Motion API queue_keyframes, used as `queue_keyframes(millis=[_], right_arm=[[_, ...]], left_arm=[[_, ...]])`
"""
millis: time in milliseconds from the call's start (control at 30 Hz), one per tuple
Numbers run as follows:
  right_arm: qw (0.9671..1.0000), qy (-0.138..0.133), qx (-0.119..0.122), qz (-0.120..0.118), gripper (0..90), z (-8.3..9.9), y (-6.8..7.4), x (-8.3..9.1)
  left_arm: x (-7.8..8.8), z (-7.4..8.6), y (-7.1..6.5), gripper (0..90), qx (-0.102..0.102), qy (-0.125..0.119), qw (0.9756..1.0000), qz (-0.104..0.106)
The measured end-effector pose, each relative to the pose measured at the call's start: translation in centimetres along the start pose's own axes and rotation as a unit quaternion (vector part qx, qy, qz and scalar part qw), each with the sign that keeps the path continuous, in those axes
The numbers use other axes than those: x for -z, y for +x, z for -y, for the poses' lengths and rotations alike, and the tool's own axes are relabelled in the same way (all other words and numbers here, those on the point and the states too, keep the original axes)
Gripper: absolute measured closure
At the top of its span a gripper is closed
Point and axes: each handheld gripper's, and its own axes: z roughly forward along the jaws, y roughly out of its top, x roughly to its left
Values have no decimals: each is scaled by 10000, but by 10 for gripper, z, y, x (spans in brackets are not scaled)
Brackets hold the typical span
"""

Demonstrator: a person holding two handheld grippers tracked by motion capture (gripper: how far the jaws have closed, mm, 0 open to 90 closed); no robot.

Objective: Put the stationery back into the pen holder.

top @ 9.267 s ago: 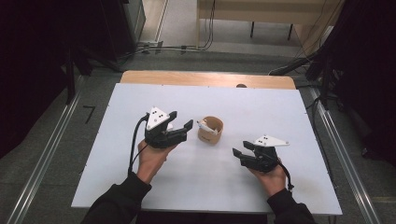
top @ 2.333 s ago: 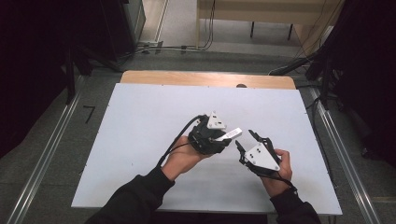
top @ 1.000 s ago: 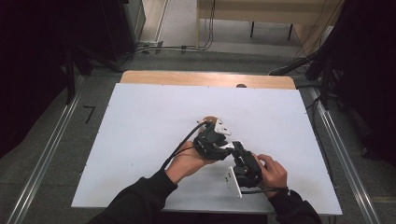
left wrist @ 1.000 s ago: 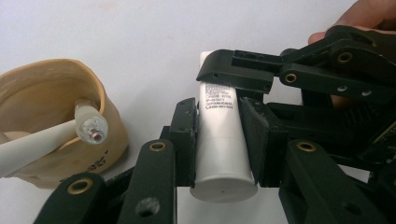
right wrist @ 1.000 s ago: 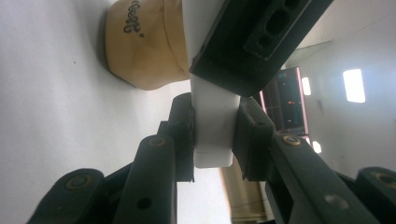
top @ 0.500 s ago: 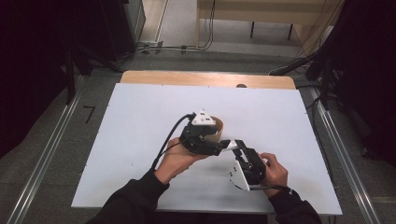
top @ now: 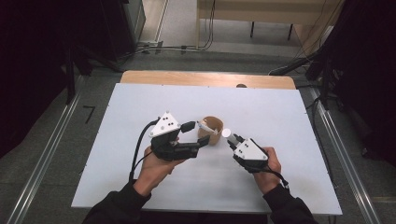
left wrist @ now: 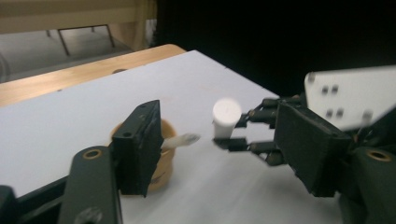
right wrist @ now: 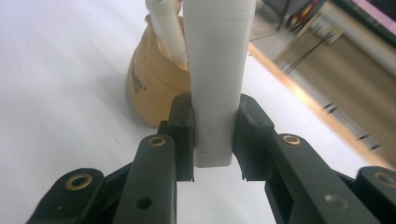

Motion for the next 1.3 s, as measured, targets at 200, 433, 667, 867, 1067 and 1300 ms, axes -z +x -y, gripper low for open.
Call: queue_keyframes(millis=[200, 433, 667, 867, 1067, 1300], right_arm=[[9967, -20, -770, -266, 692, -3, -14, -7], [9934, -103, -1078, -366, 692, -8, -20, -13], [9902, -171, -1293, -493, 692, -15, -22, -19], [9863, -202, -1510, -631, 692, -17, -24, -25], [9831, -215, -1666, -727, 691, -19, -27, -31], [9811, -202, -1752, -793, 692, -24, -27, -39]], left_arm=[[4, 25, 12, 287, 50, 205, 9992, -325], [7, 48, 27, 267, 176, 400, 9971, -624], [8, 67, 38, 267, 224, 487, 9945, -903], [7, 72, 44, 268, 266, 469, 9929, -1059], [7, 73, 45, 267, 257, 396, 9922, -1156], [5, 75, 47, 265, 303, 445, 9913, -1201]])
